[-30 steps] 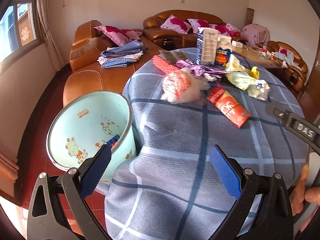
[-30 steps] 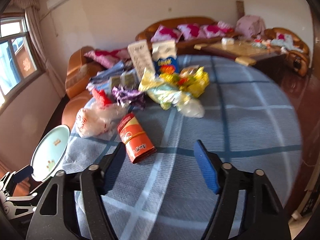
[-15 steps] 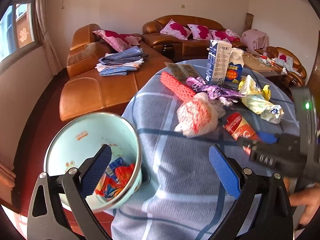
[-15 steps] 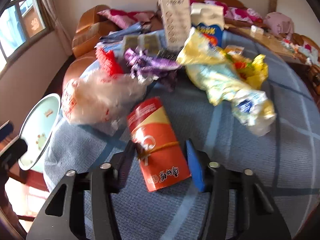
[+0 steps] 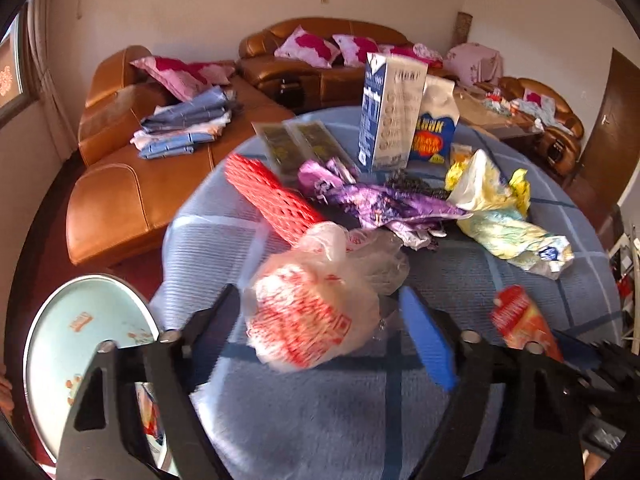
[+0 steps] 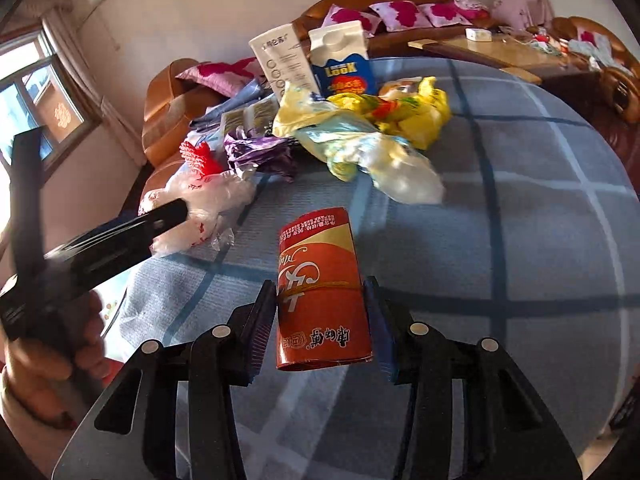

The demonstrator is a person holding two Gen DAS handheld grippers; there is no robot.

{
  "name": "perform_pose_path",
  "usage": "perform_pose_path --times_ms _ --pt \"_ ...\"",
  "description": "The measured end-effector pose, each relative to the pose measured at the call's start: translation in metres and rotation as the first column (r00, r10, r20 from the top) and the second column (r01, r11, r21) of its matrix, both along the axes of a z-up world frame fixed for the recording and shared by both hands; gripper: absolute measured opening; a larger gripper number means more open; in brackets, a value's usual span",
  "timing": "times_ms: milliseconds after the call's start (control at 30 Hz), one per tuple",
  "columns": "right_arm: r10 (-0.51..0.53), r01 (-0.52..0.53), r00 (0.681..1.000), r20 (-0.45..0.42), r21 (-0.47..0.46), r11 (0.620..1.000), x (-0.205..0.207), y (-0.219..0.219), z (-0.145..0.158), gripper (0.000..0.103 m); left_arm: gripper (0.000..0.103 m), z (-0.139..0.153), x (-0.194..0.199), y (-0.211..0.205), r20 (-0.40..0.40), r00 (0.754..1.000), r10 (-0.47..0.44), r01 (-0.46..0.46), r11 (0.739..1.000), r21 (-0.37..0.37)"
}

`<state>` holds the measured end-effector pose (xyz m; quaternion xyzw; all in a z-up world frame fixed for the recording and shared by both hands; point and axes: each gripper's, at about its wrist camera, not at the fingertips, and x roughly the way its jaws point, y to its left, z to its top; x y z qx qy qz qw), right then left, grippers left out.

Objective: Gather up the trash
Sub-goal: 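Grasp the orange snack tube with the right tool while the left tool grasps the white-red plastic bag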

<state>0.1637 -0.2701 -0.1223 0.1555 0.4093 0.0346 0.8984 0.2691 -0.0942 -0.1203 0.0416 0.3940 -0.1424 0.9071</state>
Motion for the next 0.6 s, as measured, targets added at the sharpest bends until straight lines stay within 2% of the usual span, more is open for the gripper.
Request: perform_pose_path --times_ms 67,167,267,400,600 --pt "-0.009 0.009 1.000 0.005 -0.012 1.000 -0.007 0.000 0.000 0.045 0.049 -0.008 0.004 -0.001 -0.031 1.000 0.002 -0.002 1.000 -0.011" --pt "-0.029 0.029 0.999 0.020 0.005 1.000 -0.015 -0.004 0.001 0.045 0.038 -0.014 0.000 0.003 -0.056 0.998 0.005 -0.008 0.999 -0.051" --pt "-0.035 0.034 0.999 0.035 0.011 0.999 -0.018 0.001 0.005 0.045 0.033 -0.009 -0.011 0.008 -0.039 0.999 -0.001 -0.001 0.998 -0.062" --pt "-0.035 0.034 0.997 0.066 0.014 0.999 -0.024 0.008 0.016 0.045 0.032 0.006 -0.032 0.017 -0.013 1.000 -0.004 0.003 0.996 -0.087" --pt "-0.030 0.030 0.993 0.117 0.006 1.000 -0.040 0.020 0.034 0.045 0.032 0.024 -0.067 0.031 0.044 0.999 0.031 -0.030 0.999 -0.033"
